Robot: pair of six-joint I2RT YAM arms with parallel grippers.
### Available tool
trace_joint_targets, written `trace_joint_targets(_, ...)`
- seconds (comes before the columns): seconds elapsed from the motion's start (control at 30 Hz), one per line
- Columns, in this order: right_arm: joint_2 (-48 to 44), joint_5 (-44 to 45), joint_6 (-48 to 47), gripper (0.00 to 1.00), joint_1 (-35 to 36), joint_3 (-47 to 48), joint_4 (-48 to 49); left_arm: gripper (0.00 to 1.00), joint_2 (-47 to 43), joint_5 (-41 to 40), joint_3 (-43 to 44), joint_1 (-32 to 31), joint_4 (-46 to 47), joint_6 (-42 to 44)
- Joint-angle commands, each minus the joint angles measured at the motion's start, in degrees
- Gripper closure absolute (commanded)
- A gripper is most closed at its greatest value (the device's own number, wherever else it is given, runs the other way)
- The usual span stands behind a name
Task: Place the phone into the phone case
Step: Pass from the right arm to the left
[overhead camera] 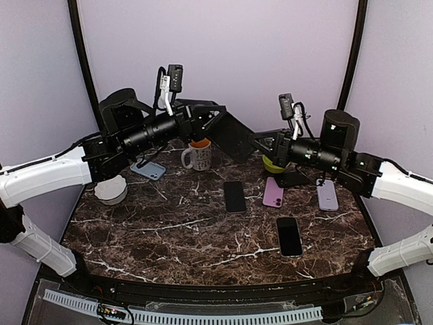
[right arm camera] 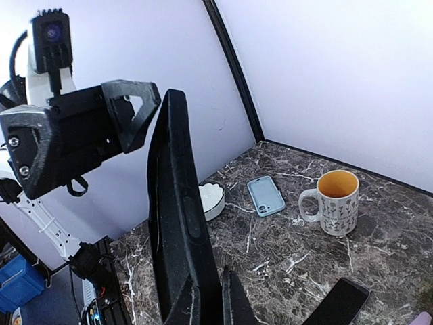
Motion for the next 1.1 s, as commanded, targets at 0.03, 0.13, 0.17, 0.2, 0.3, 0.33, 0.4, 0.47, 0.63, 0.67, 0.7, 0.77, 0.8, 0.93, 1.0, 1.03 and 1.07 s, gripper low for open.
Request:
trace_joint_targets(0.03,-3.3,3.1,1.4,1.0,0.4,-3.1,10.7,0.3,-4.6,-6.0,-4.9,0.0,9.2,-6.8)
trace_joint_targets(0.13,-3.8,4.0,1.5,1.0,0.4,-3.5,11.1,0.3,-5.1,-5.8,-5.6,0.4,10.0,-7.8)
trace_joint_targets(0.17,-4.0,4.3,1.5,1.0,0.4,-3.6,11.2,0.3,-5.1,-5.5,-5.7,0.8,9.9,-9.1)
trace_joint_targets(0.2,-4.3,4.7,1.5,1.0,0.4,-3.8,11.3,0.3,-5.1,-4.5,-5.8,1.3,10.2,-11.3)
trace_joint_targets(0.3,-5.2,5.8,1.6,1.0,0.4,-4.4,12.1,0.3,-5.1,-0.3,-7.2,4.6,12.5,-18.3)
trace_joint_targets(0.33,-5.5,6.0,1.6,1.0,0.4,-4.8,12.9,0.3,-4.9,1.8,-7.5,5.3,13.9,-21.6)
trace_joint_targets(0.4,-6.2,6.4,1.6,1.0,0.4,-5.3,13.8,0.31,-4.3,4.4,-8.3,7.0,15.6,-25.3)
trace_joint_targets(0.47,-6.6,6.7,1.5,1.0,0.4,-5.7,14.5,0.33,-3.2,6.8,-8.6,7.7,16.8,-26.7)
trace_joint_targets(0.63,-7.8,7.1,2.0,1.0,0.4,-6.7,17.2,0.36,-0.6,12.5,-7.7,7.8,19.0,-27.8)
trace_joint_targets(0.67,-7.9,7.2,2.4,1.0,0.4,-6.9,18.2,0.36,-0.1,13.2,-7.7,7.8,19.8,-28.1)
trace_joint_targets(0.7,-8.0,7.2,2.7,1.0,0.4,-7.2,19.0,0.36,0.2,14.2,-7.8,7.8,20.2,-28.4)
trace_joint_targets(0.77,-8.0,7.0,3.2,1.0,0.4,-7.6,20.6,0.39,1.0,14.8,-8.1,7.7,22.0,-29.3)
trace_joint_targets(0.8,-7.9,7.0,3.4,1.0,0.4,-7.9,21.3,0.41,1.6,14.9,-8.4,7.6,23.3,-30.2)
trace_joint_targets(0.93,-6.9,6.4,3.9,1.0,0.4,-8.1,22.8,0.47,3.2,14.6,-8.4,6.3,26.6,-29.9)
trace_joint_targets(1.0,-6.3,5.8,4.4,1.0,0.4,-8.1,23.1,0.48,3.8,14.3,-7.6,5.3,26.9,-28.2)
trace_joint_targets(1.03,-6.1,5.5,4.6,1.0,0.4,-8.0,23.2,0.49,4.2,14.2,-7.2,4.9,27.1,-27.1)
trace_joint_targets(1.07,-5.9,5.3,4.7,1.0,0.4,-8.0,23.3,0.49,4.5,14.0,-7.0,4.4,27.2,-26.8)
